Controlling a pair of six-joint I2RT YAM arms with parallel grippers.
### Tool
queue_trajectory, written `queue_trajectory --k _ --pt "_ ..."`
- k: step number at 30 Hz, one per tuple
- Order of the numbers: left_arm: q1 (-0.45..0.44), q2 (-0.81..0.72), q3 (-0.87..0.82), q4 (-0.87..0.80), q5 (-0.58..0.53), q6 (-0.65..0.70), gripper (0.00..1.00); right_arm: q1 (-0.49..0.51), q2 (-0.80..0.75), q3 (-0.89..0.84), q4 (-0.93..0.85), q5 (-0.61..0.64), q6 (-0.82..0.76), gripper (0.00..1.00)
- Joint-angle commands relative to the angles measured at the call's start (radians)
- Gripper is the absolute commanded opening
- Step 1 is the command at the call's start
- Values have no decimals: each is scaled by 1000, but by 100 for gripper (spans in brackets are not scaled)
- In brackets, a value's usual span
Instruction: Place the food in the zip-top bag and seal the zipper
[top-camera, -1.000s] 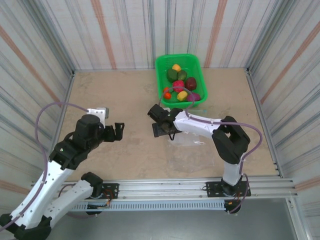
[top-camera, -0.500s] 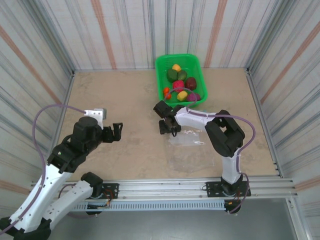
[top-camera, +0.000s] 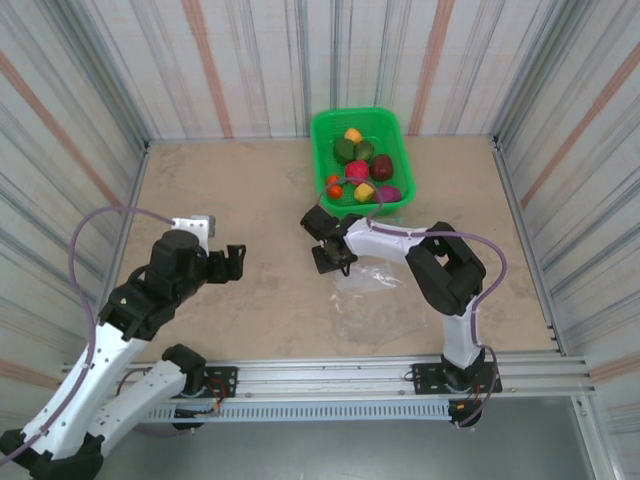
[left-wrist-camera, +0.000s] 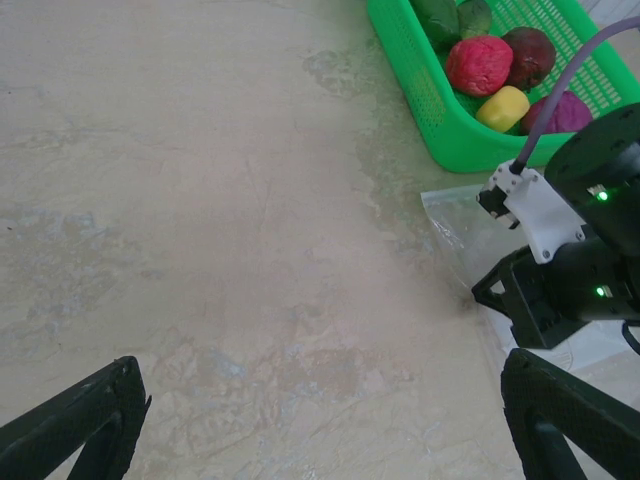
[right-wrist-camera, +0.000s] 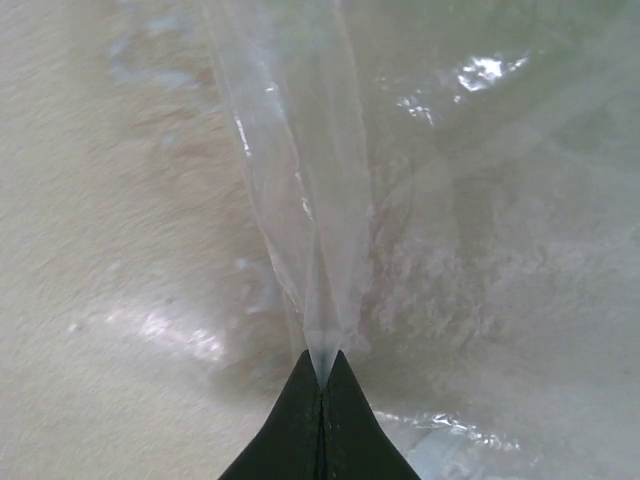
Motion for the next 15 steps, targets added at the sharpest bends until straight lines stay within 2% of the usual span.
queue_trajectory --k 1,4,7,12,15 --pt "17 42 16 -29 0 -4 94 70 -30 56 -23 32 -177 0" --pt "42 56 45 -70 -17 -40 92 129 -78 35 45 21 -309 0" --pt "105 30 73 -90 28 -66 91 171 -122 5 129 29 -469 0" --pt "269 17 161 -156 110 -62 91 184 -171 19 190 -58 -666 0" --pt "292 19 190 -184 88 -71 89 196 -248 -48 319 -86 -798 0"
